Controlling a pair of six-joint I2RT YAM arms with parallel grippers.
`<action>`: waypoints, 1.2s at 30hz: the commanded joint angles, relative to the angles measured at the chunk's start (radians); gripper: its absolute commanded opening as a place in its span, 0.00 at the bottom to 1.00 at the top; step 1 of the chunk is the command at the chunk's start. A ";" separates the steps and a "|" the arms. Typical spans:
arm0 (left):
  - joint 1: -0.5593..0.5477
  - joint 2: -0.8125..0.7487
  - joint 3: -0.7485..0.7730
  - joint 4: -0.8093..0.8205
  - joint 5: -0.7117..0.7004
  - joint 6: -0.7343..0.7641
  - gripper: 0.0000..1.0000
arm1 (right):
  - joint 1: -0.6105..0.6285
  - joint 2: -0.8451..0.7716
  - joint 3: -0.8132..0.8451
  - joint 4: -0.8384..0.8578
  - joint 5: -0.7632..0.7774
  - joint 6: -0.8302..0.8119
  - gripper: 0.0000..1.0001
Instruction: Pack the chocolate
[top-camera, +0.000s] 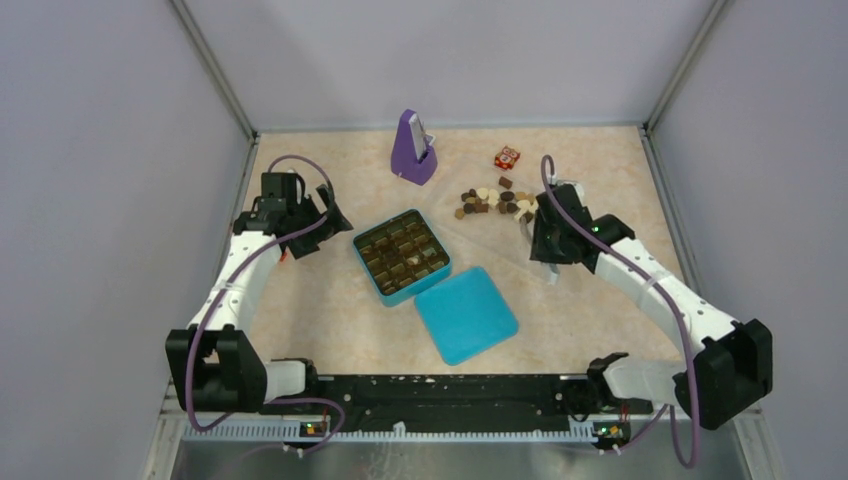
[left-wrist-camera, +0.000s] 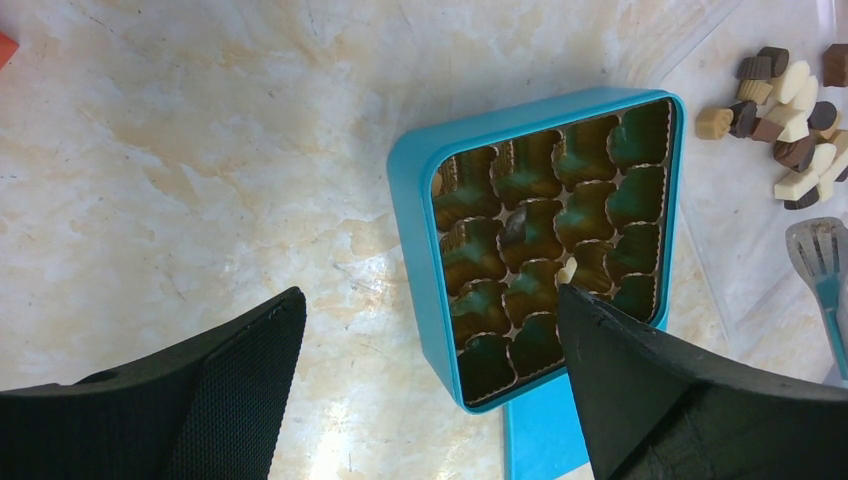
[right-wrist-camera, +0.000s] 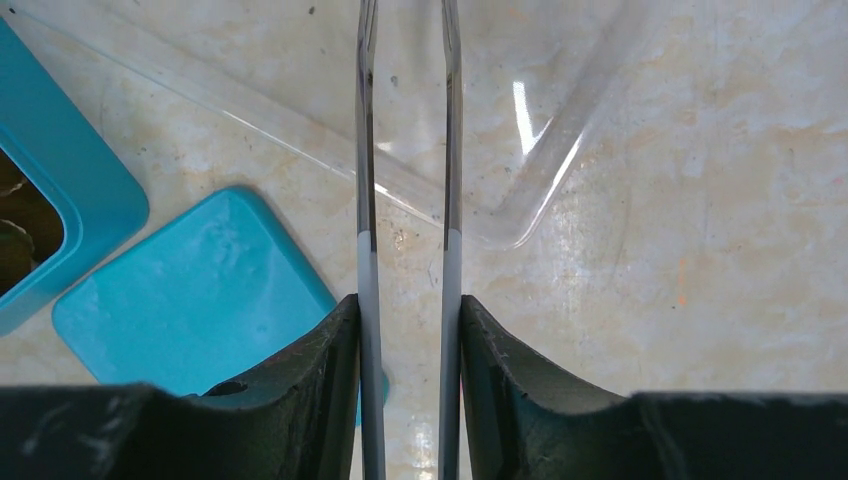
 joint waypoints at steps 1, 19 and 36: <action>0.005 0.005 0.013 0.024 0.010 0.009 0.99 | -0.020 0.032 0.008 0.109 0.015 -0.007 0.37; 0.005 -0.007 0.009 0.023 -0.005 0.008 0.99 | -0.042 0.088 -0.010 0.176 0.058 0.022 0.35; 0.004 -0.005 0.020 0.017 -0.016 0.006 0.99 | -0.042 0.117 0.005 0.168 0.073 0.012 0.21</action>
